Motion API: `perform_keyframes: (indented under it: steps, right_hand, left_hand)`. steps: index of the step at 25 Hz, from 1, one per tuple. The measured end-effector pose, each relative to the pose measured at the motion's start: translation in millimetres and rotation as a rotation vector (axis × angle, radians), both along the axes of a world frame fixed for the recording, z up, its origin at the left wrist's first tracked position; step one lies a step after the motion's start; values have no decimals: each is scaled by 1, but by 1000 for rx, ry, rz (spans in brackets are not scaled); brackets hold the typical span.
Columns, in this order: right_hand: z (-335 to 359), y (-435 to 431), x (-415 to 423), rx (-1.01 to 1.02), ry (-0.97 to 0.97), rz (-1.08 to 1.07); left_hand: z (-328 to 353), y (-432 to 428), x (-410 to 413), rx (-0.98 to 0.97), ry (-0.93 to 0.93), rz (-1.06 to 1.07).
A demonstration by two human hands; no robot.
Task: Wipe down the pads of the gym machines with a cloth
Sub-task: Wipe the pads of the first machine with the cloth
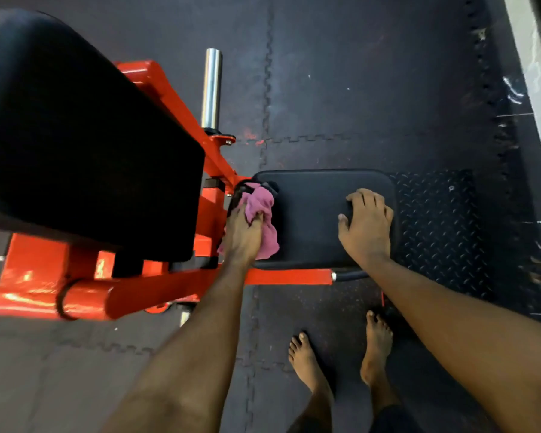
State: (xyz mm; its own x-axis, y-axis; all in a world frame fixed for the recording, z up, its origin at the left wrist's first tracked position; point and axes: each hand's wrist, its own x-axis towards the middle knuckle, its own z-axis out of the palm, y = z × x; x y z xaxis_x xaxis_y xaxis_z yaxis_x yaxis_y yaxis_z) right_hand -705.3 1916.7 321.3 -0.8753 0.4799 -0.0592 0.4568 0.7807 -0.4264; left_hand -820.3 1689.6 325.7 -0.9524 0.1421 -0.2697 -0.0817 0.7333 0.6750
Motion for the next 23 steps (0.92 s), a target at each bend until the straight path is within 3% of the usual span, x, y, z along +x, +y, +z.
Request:
perform_keyframes:
  steps: [4,8,12,18,20,23]
  right_hand:
    - [81,-27,20,-589,187,92]
    - [203,-57,33,-872,226,248]
    - [289,-58,36,-823,421,311]
    - [388,-45,32,-384,726,244]
    - [418,-35,32,-294,777,198]
    - [460,-22,35,-309,740,143]
  left_hand:
    - [112,4,18,262,-42,41]
    - [226,20,23,343,-105,-76]
    - [303,30,27,345,-92,-165]
    - [421,31,50,395,-54,-264]
    - [446,30,57,471,-55,-334]
    - [465,35,70,540,96,-503]
